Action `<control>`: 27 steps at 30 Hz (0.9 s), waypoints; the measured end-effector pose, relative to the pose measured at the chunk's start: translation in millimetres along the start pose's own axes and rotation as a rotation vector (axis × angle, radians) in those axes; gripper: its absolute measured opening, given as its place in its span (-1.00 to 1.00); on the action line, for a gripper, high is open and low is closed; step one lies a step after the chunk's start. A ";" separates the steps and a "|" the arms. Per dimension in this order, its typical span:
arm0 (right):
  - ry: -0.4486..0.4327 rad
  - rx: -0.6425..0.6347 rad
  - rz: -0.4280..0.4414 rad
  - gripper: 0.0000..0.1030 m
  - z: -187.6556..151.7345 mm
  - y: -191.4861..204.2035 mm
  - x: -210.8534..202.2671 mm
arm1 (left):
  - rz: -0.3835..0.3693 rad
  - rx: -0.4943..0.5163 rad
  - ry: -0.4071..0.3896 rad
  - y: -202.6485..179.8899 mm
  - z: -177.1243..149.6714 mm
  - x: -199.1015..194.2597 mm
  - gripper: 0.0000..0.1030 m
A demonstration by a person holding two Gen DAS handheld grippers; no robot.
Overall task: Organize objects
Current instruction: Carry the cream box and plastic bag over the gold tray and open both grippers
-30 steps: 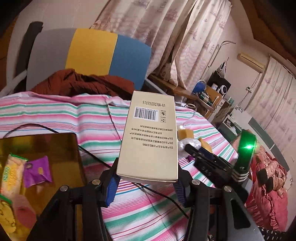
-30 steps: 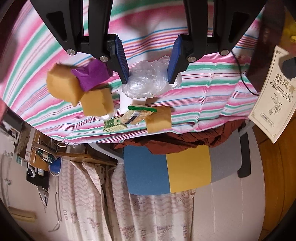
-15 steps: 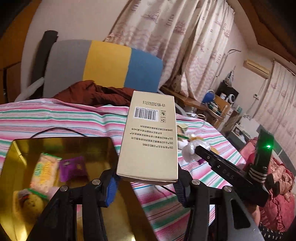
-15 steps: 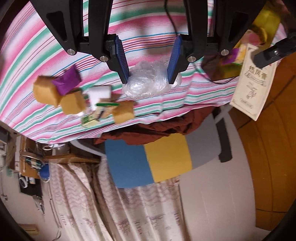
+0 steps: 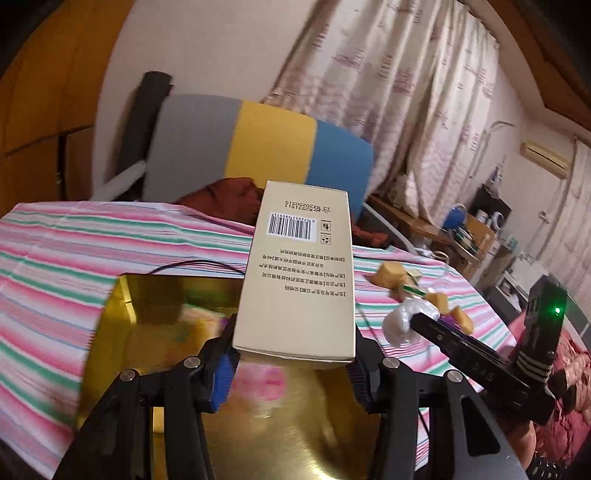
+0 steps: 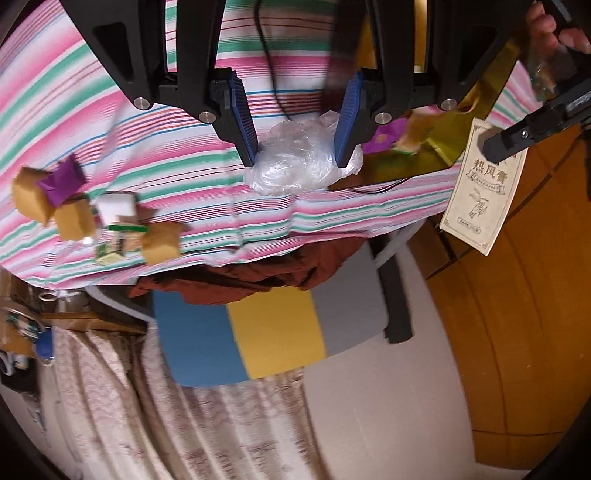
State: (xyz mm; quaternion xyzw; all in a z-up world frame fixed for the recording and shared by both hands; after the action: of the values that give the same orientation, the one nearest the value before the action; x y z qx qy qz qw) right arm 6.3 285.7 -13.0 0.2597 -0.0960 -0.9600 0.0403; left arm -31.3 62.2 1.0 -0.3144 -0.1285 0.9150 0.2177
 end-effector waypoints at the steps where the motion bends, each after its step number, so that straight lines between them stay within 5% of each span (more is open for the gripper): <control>1: 0.004 -0.008 0.009 -0.17 -0.8 4.9 1.3 | 0.010 -0.007 -0.002 6.3 -0.5 -1.6 0.01; 9: 0.079 -0.080 0.096 -0.17 -13.1 48.7 21.4 | 0.111 -0.094 0.036 61.8 -10.8 -5.1 0.01; 18: 0.164 -0.131 0.097 -0.16 -17.2 64.0 49.4 | 0.164 -0.152 0.104 100.7 -3.8 17.0 0.01; 27: 0.194 -0.051 0.063 0.28 -18.2 57.0 61.5 | 0.186 -0.166 0.164 115.4 -6.0 34.3 0.01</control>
State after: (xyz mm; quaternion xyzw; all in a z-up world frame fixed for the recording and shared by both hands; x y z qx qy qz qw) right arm -35.9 219.1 -46.9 0.3472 -0.0751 -0.9308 0.0863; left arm -88.5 -21.4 -64.4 -0.4155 -0.1558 0.8887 0.1152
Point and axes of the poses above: each gripper's, at about its wrist camera, not at the fingertips, and x roughly the way its jaws point, y to its left, z to its top, the point moved 4 cm from there along x, roughly the way its jaws point, and after that the axes turned 5 degrees about -x, right-handed, at the moved point
